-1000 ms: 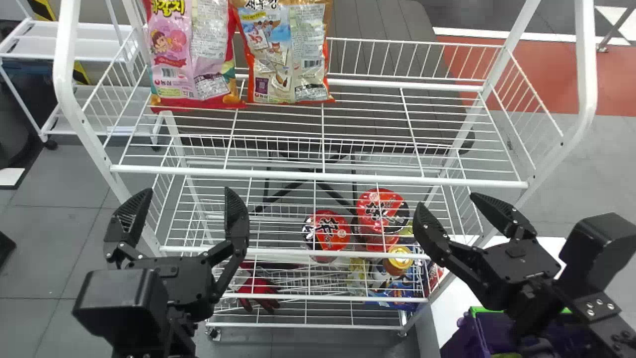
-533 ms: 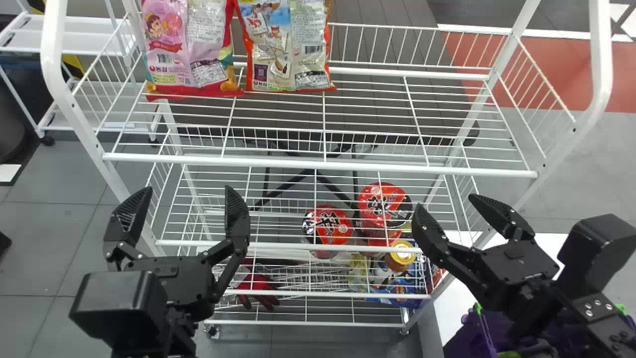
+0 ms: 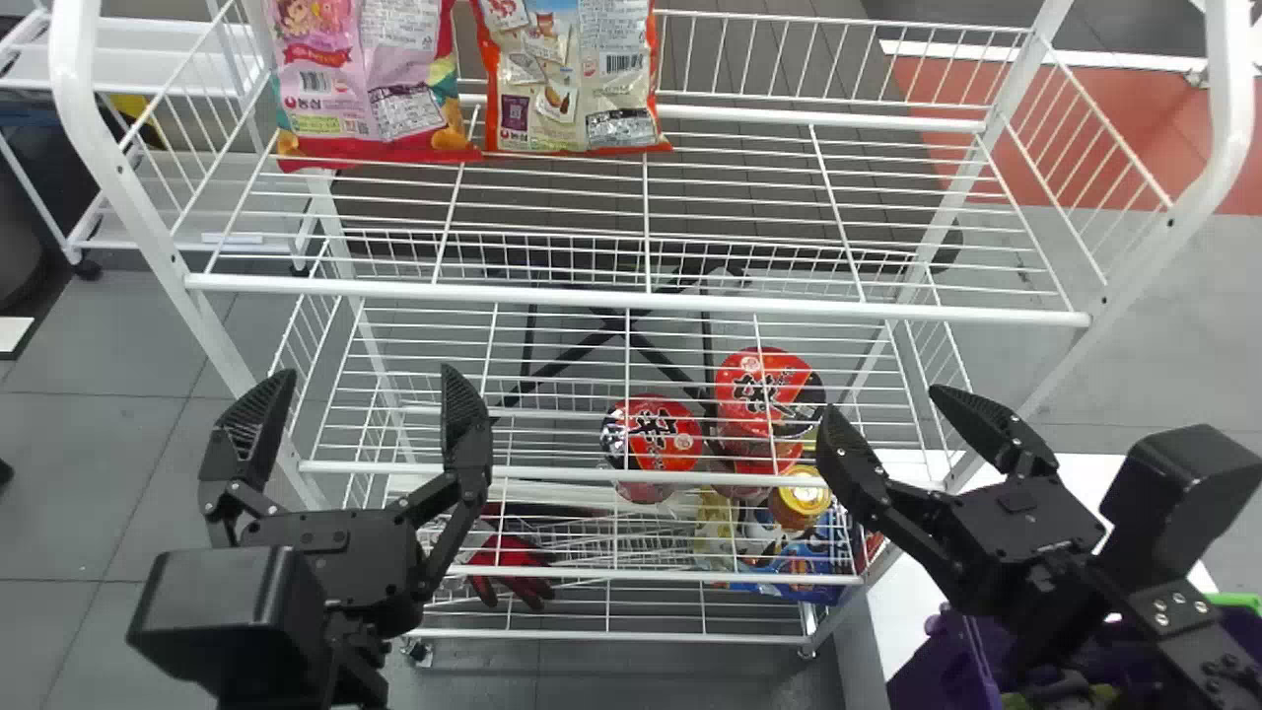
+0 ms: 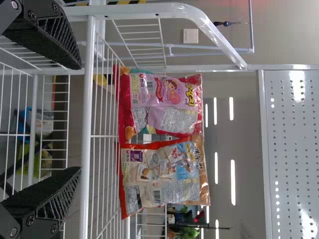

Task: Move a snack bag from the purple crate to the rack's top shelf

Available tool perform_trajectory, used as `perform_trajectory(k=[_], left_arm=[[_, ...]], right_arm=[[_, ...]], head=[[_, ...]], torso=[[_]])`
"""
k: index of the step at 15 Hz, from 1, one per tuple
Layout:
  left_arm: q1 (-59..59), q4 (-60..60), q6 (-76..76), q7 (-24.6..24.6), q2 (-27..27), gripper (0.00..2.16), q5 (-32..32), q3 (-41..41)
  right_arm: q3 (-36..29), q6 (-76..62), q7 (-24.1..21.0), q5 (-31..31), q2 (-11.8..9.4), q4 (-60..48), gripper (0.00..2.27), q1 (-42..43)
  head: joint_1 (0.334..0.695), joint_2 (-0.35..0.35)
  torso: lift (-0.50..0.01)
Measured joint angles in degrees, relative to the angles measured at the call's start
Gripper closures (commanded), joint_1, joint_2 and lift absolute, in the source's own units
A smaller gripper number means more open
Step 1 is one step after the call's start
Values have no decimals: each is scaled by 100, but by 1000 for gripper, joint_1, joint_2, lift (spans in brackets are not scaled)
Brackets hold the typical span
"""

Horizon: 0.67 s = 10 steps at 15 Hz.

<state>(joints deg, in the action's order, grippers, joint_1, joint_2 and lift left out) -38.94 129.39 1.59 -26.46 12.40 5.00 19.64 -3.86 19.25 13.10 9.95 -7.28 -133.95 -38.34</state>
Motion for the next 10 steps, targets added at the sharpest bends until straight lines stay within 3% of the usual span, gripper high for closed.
perform_trajectory(k=[10], left_arm=[[0, 20, -20, 1, -1, 90, 17, 23]], right_arm=[[7, -52, 70, -29, -32, 27, 144, 8]], head=[[695, -66]], torso=[[-227]])
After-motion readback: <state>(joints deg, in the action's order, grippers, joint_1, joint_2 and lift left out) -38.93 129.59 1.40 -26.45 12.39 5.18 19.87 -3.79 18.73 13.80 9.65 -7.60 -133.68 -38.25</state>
